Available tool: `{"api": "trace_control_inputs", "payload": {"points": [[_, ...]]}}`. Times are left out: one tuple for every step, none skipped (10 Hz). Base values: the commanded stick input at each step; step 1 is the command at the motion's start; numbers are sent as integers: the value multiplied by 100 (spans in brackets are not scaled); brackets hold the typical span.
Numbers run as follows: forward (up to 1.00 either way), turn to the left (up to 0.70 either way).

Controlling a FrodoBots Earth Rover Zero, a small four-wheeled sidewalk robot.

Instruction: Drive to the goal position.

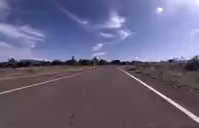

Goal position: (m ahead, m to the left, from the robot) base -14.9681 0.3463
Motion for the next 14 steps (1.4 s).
{"api": "trace_control_inputs", "payload": {"points": [[100, 0], [100, 0], [100, 0], [100, 0], [100, 0], [100, 0], [100, 0], [100, 0], [100, 0], [100, -11], [100, -27], [100, -39], [100, -39], [100, -39]]}}
